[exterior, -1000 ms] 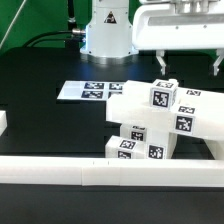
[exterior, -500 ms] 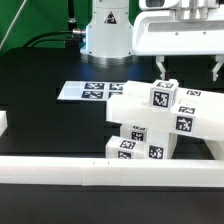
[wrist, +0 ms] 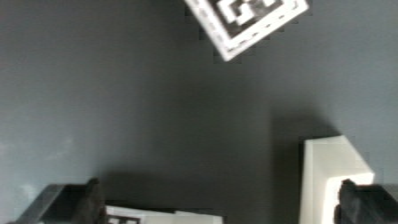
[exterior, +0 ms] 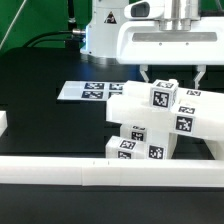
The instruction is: Assemble chair
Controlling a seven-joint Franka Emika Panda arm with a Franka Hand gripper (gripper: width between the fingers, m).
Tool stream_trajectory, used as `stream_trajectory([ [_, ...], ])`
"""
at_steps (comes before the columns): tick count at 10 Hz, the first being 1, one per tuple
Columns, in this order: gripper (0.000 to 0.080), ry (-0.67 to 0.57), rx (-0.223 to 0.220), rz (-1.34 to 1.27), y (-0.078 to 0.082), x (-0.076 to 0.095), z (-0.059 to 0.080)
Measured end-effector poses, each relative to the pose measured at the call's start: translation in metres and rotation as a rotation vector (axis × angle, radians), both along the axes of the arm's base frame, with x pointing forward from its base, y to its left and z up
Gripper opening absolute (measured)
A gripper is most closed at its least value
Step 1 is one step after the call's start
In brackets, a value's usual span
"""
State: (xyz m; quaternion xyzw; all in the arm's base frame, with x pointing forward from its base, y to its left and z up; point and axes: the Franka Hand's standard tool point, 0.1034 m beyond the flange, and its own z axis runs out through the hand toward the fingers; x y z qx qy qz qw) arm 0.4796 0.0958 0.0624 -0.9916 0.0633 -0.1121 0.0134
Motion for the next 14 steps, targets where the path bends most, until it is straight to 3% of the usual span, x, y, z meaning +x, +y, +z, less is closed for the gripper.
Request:
stream_trajectory([
  [2,0.0649,0.001,-0.002,0.005,-0.0011,-0.0002,-0.0009],
  [4,0.0649,0.005,-0.034,0.112,-0.0075,0.0006,-0.0059],
  [14,0.0649,0.05,-0.045,0.206,-0.0076,0.0012,-0.0045],
])
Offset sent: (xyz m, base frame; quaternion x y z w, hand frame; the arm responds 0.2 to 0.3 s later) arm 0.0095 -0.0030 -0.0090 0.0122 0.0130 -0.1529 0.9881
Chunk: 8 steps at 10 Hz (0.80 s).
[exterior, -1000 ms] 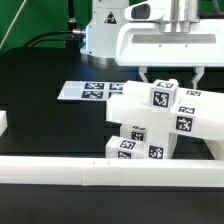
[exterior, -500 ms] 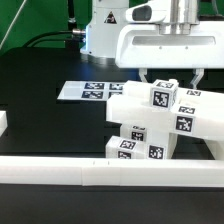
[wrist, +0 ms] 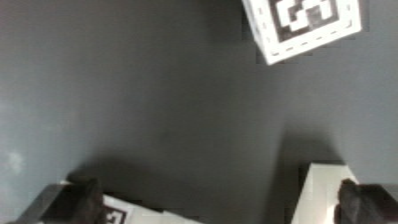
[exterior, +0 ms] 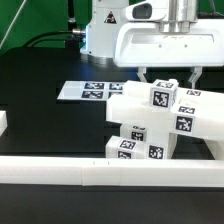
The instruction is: Assemble chair
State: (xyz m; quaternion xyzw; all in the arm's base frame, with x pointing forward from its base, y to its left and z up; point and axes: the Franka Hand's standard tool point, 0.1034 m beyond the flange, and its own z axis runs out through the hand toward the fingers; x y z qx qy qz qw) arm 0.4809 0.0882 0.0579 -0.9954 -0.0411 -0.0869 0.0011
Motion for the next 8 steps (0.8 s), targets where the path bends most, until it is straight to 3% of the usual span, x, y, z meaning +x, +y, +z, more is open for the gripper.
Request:
stream_trajectory([
  [1,0.0649,0.111,0.007,0.002,0.0031,-0.0073,-0.0031],
  [2,0.0649,0.172,0.013,0.008,0.006,-0.0044,-0.0005],
  [4,0.0649,0.23,0.021,0.013,0.0116,-0.0027,0.0043],
  [6,0.0649,0.215,0.019,0.045,0.0102,-0.0017,0.0031],
  [8,0.0649,0.12,-0.04,0.383,0.0069,-0.0068,-0.004],
])
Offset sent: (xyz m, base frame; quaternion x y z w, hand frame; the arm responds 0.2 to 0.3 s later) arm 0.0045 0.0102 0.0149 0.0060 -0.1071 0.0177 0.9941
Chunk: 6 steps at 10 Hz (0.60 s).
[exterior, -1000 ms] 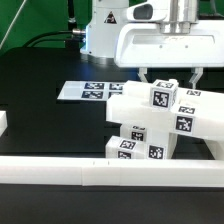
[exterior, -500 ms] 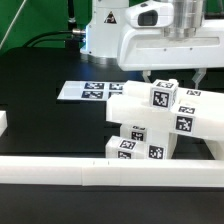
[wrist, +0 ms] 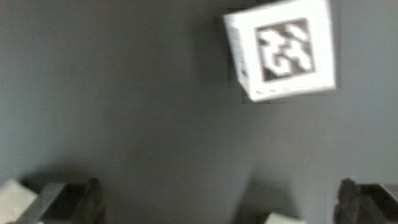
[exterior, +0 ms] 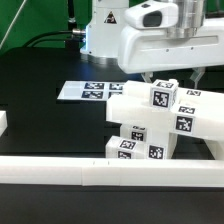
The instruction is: Assemble chair
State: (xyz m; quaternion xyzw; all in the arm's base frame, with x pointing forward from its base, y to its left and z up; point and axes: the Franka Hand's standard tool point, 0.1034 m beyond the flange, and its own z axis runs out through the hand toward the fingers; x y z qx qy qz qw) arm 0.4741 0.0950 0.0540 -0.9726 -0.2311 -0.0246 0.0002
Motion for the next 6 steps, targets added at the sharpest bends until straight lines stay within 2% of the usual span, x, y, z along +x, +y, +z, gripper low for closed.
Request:
stream_trajectory([
  [1,0.0649,-0.001,0.001,0.021,-0.0005,-0.004,-0.0001],
  [6,0.0649,-0.026,-0.025,0.264,-0.005,-0.0015,-0.0019],
])
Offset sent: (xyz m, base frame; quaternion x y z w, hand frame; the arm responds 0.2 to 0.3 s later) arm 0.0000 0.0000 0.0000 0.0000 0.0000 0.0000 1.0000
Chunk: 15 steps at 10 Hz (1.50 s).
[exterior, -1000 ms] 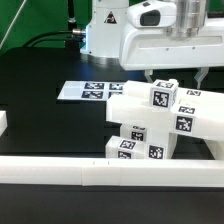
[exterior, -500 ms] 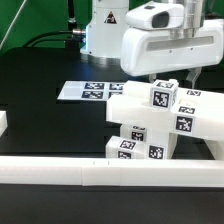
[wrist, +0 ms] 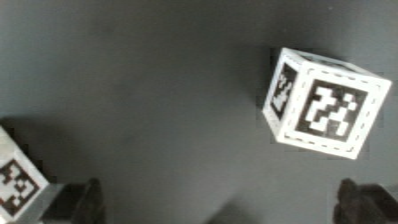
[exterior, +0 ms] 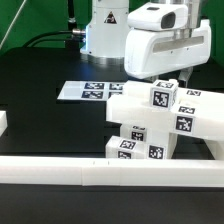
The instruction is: Assemble chair
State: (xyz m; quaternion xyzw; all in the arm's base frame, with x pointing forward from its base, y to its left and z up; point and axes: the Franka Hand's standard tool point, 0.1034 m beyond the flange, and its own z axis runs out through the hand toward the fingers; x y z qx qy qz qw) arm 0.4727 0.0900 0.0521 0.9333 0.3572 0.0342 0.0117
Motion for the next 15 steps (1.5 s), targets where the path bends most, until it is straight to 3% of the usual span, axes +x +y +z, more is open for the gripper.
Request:
stream_trajectory([
  [5,0.0649,0.008,0.008,-0.079,0.008,-0.002,-0.004],
  [8,0.0649,-0.003,0.004,-0.015,0.028,-0.006,-0.004],
  [14,0.0649,0.015,-0.011,-0.042,0.007,-0.032,-0.018],
  [15,0.0649,0.013,-0.01,-0.045,0.007,-0.03,-0.018],
])
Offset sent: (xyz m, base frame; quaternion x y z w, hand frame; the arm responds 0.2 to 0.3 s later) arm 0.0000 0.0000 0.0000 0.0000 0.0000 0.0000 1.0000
